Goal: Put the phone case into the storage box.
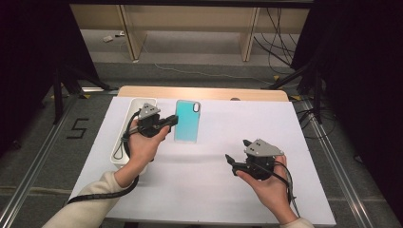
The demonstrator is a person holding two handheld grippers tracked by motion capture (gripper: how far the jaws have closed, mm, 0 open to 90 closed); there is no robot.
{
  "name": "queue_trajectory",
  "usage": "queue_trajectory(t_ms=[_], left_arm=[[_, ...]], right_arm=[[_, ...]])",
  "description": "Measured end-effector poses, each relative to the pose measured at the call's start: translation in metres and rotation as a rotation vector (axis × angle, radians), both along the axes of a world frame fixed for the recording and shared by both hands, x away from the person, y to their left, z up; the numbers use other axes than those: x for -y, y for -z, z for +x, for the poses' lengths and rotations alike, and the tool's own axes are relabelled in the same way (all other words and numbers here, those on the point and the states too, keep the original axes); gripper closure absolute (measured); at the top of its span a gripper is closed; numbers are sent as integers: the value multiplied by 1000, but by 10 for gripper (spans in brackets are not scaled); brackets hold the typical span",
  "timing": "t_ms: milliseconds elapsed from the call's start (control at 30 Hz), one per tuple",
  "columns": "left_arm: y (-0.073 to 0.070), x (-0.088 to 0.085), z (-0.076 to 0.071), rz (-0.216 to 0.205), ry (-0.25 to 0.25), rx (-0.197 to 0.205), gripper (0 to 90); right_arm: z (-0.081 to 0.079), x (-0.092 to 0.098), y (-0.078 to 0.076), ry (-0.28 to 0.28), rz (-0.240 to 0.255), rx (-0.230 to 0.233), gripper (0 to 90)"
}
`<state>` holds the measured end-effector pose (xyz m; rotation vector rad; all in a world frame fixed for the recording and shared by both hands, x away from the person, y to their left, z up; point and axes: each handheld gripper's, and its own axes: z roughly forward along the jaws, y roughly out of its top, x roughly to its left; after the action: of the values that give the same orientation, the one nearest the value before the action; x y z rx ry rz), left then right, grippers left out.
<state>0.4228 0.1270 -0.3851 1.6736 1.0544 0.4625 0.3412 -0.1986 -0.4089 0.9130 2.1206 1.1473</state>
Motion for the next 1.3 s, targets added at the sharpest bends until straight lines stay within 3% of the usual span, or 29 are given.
queue_trajectory(t_ms=[633,733,767,867,1000,1033,1100,1133,1233,1300], left_arm=[[-5,-10,0,-13,-15,12,853],[-5,-12,0,-12,-17,14,853],[-5,-13,0,-1,-20,17,853],[-5,-14,0,-1,-19,20,853],[-5,-16,-1,-2,-23,20,853],[-5,-16,-1,-3,-26,21,853],[-5,-17,-1,-5,-24,21,853],[-5,-17,-1,-4,-24,22,853],[-5,-18,-1,-6,-25,24,853],[-5,-19,-1,-5,-27,22,853]], right_arm=[[-6,13,1,31,70,11,238],[-7,15,1,32,67,1,236],[-6,15,2,39,70,22,235],[-8,17,1,39,70,-4,235],[-9,19,2,46,68,14,234],[-10,19,1,45,78,-3,234],[-9,20,2,50,73,29,232],[-10,21,1,49,72,9,231],[-10,23,2,52,75,22,231],[-11,23,1,51,75,3,230]])
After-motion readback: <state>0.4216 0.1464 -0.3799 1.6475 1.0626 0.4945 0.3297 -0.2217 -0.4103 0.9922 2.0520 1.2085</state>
